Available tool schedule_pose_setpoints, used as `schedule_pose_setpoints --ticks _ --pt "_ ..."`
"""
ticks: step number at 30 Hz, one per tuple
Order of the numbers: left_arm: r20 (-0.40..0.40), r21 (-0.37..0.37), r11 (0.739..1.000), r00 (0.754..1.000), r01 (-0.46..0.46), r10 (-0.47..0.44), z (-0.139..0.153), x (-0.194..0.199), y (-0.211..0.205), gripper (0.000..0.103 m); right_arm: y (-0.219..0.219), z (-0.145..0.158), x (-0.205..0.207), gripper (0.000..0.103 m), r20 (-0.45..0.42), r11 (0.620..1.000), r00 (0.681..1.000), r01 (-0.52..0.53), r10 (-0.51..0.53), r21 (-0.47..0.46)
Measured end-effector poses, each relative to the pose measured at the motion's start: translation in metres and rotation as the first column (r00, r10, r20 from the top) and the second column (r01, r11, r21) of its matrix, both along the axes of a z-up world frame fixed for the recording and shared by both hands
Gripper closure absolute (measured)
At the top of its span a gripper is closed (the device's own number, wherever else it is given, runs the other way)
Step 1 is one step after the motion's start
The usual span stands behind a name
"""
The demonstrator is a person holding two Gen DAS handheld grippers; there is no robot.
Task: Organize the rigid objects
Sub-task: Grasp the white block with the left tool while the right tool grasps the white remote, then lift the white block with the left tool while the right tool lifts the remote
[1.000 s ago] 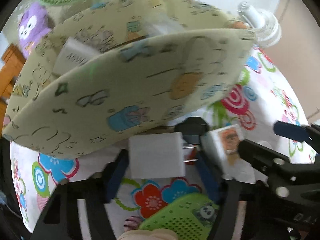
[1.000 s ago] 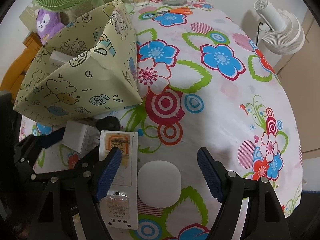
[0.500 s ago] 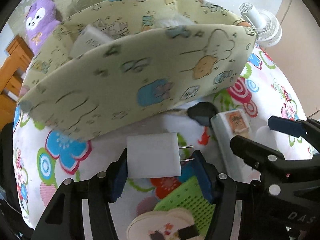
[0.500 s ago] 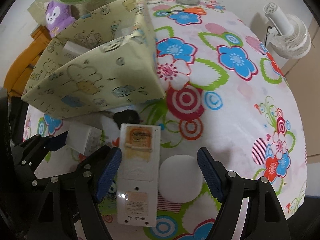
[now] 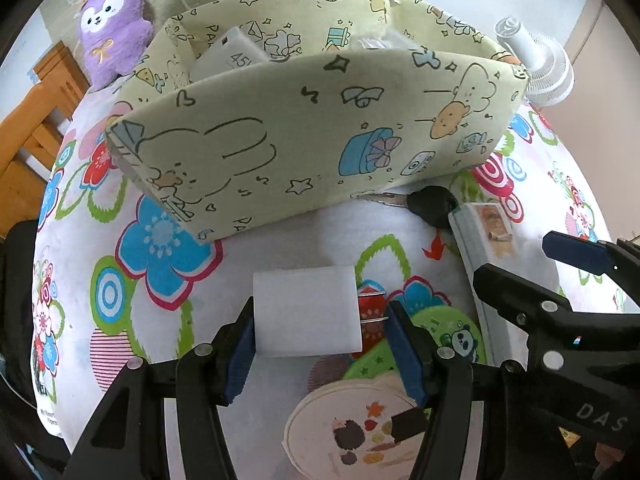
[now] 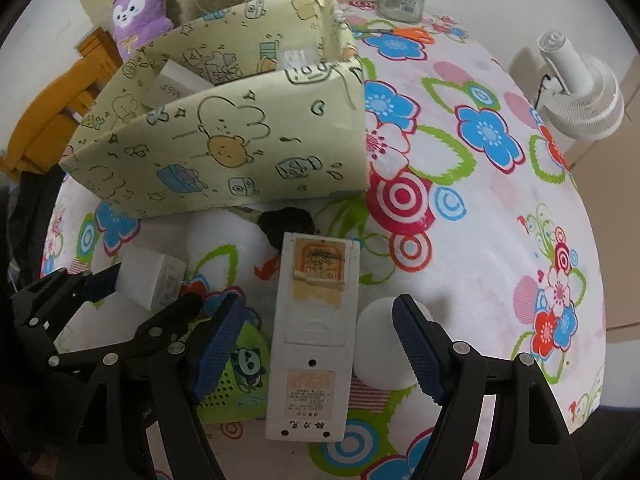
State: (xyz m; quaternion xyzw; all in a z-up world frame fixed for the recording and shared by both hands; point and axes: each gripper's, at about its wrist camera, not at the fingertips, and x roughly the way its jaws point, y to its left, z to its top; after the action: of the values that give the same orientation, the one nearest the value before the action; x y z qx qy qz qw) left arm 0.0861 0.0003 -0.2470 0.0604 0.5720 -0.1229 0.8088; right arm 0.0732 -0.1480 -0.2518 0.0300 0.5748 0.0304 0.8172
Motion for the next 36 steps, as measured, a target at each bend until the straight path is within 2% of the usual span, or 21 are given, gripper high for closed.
schedule_pose_setpoints --ticks 2,7,13,16,18,19,23,36 --pt "0.002 0.001 1.000 1.000 0.005 -0.005 0.000 -0.005 0.000 0.040 -0.002 -0.001 -0.001 0.025 -0.008 1.000 1.000 0.011 -0.011 0.005" --pt "0.007 0.010 1.000 1.000 0.013 -0.013 0.002 -0.019 -0.002 0.040 0.003 -0.001 -0.005 0.036 -0.013 1.000 1.000 -0.008 0.008 0.028" --pt "0.000 0.000 1.000 1.000 0.001 -0.001 0.004 -0.023 0.002 0.040 0.014 -0.003 -0.002 0.036 -0.009 0.999 1.000 -0.030 0.030 0.026" --pt "-0.003 -0.003 1.000 1.000 -0.006 0.006 0.002 -0.019 -0.001 0.040 0.020 -0.005 0.004 0.036 -0.006 0.999 0.999 -0.037 0.037 -0.011" --pt "-0.001 0.013 1.000 1.000 -0.005 0.005 -0.001 -0.016 0.000 0.040 0.018 -0.013 0.010 0.036 -0.040 1.000 0.999 -0.027 0.027 0.005" --pt "-0.003 0.027 1.000 1.000 -0.002 0.002 -0.003 -0.011 -0.005 0.040 0.015 -0.020 0.012 0.040 -0.077 1.000 0.997 -0.007 0.009 0.026" --pt "-0.008 0.027 1.000 1.000 0.001 0.000 -0.006 -0.004 -0.007 0.040 0.021 -0.021 0.014 0.054 -0.058 0.999 0.998 -0.009 0.007 -0.033" --pt "-0.011 0.015 1.000 1.000 -0.016 0.016 -0.004 0.018 -0.016 0.040 0.024 -0.019 0.033 0.055 -0.031 0.998 0.999 -0.012 0.011 -0.065"
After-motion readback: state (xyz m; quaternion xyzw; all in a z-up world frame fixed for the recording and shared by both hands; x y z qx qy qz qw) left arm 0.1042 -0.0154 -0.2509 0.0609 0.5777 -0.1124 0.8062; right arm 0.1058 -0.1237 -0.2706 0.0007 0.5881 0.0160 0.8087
